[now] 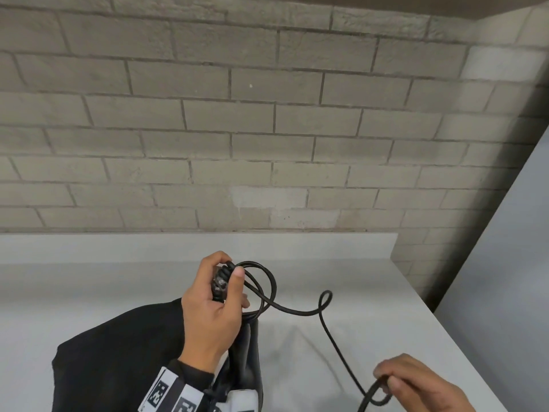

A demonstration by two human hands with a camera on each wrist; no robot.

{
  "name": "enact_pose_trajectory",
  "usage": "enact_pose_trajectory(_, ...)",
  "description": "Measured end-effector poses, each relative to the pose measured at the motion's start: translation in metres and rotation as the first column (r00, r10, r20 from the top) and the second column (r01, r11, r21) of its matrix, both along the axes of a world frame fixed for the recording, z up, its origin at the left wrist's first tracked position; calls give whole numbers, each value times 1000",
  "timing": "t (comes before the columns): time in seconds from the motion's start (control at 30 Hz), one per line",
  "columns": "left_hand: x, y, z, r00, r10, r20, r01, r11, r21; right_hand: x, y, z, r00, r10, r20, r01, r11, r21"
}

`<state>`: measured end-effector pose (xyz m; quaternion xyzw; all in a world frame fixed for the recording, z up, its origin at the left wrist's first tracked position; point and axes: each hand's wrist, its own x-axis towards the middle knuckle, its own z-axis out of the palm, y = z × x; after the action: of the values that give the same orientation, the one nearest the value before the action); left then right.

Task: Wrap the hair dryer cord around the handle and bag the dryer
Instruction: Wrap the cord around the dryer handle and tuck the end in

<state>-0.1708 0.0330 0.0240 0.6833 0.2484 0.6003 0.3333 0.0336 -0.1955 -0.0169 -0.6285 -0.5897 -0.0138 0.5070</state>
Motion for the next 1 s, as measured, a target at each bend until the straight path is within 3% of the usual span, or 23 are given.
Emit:
enact_pose_trajectory(0.07, -1, 1, 0, 1000, -10, -6, 10, 1000, 0, 3, -2, -4, 994, -28, 109, 36, 997, -74)
enact_pose_trajectory(0.17, 0, 0, 0, 1000, -9, 1, 9, 1000, 9, -5, -4, -7, 1000, -1, 30, 9, 962, -272)
enact_pose_trajectory(0.23, 2, -2, 0, 1000, -9, 1, 9, 1000, 15, -12, 2, -12, 996, 49, 69, -23, 941, -337)
enact_pose_trajectory(0.33, 4, -6, 0, 1000, -14, -13, 15, 999, 36, -39, 20, -8, 993, -30, 117, 52, 981, -185)
enact_pose_trajectory(0.43, 6, -9, 0, 999, -18, -37, 21, 997, 77, -72, 41, 17, 984, -165, -61, 173, 975, 143)
enact_pose_trajectory(0.5, 6, -11, 0, 999, -23, -46, 27, 995, 99, -84, 51, 34, 973, -222, -66, 232, 939, 254)
enact_pose_trajectory(0.57, 6, -12, -1, 998, -20, -57, 27, 992, 122, -87, 62, 44, 961, -240, 141, 213, 960, 181)
enact_pose_trajectory(0.63, 6, -12, -1, 998, -12, -68, 21, 990, 141, -81, 73, 39, 902, -188, 389, 184, 982, 47)
enact_pose_trajectory(0.67, 5, -12, -2, 997, -10, -73, 20, 989, 146, -79, 77, 39, 892, -156, 424, 164, 986, 19)
enact_pose_trajectory(0.77, 3, -9, -3, 996, -8, -84, 21, 989, 149, -72, 79, 48, 917, -100, 387, 94, 995, 34)
enact_pose_trajectory(1.0, 9, -19, -2, 992, -19, -124, 48, 971, 233, -66, 85, 114, 971, 30, 237, -56, 993, 105)
